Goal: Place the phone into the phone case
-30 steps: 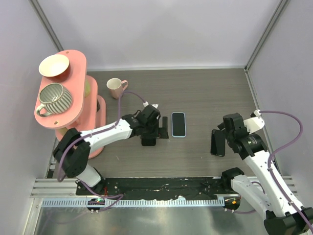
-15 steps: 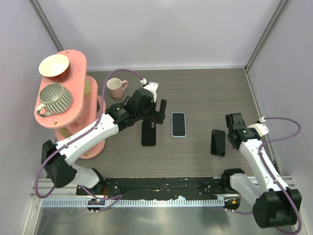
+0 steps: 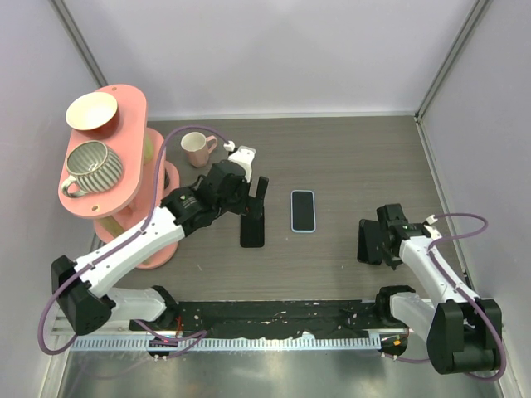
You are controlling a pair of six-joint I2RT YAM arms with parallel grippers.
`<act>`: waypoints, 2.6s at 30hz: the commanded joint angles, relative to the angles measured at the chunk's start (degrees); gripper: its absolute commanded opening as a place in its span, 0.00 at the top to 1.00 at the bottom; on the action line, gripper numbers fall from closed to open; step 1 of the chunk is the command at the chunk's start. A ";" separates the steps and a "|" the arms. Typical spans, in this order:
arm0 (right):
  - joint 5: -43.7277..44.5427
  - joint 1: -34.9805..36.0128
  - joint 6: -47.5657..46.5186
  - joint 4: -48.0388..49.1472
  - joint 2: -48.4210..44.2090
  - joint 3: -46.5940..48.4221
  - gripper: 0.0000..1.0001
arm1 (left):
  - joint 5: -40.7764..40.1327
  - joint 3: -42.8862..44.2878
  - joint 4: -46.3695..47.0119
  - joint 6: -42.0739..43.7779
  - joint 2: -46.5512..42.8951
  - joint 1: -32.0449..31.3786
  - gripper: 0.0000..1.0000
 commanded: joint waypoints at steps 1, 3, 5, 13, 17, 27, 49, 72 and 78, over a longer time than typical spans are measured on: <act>-0.98 -0.19 1.37 2.75 1.34 -0.49 0.99 | -2.97 -0.29 2.20 1.31 -2.37 0.22 0.00; -2.65 -0.19 0.59 4.59 2.57 -1.90 0.99 | -4.28 -0.46 2.29 1.31 -2.98 0.22 0.00; -5.28 -0.19 0.23 7.04 2.14 -3.73 0.99 | -4.46 -0.55 2.29 1.48 -3.25 0.22 0.00; -16.88 -0.19 -3.20 13.56 -5.41 -7.16 0.99 | -4.37 -1.70 4.13 2.19 -4.92 0.22 0.00; -24.27 -0.19 -0.75 18.65 -8.22 -9.81 0.99 | -4.73 -1.61 3.87 2.36 -4.83 0.22 0.00; -33.24 0.16 2.96 37.55 -2.98 -16.23 0.99 | -4.73 -1.69 3.78 2.36 -5.01 0.22 0.00; -29.21 1.74 -5.92 53.29 23.13 -0.95 0.99 | -3.41 -3.37 6.06 3.33 -7.30 0.22 0.00; -27.44 1.21 -76.12 13.40 37.28 40.89 0.01 | 2.83 -7.06 11.87 2.98 -11.43 0.14 0.00; -36.49 0.69 -94.93 13.82 32.82 36.35 0.00 | 4.24 -7.14 12.39 2.80 -11.95 -0.22 0.00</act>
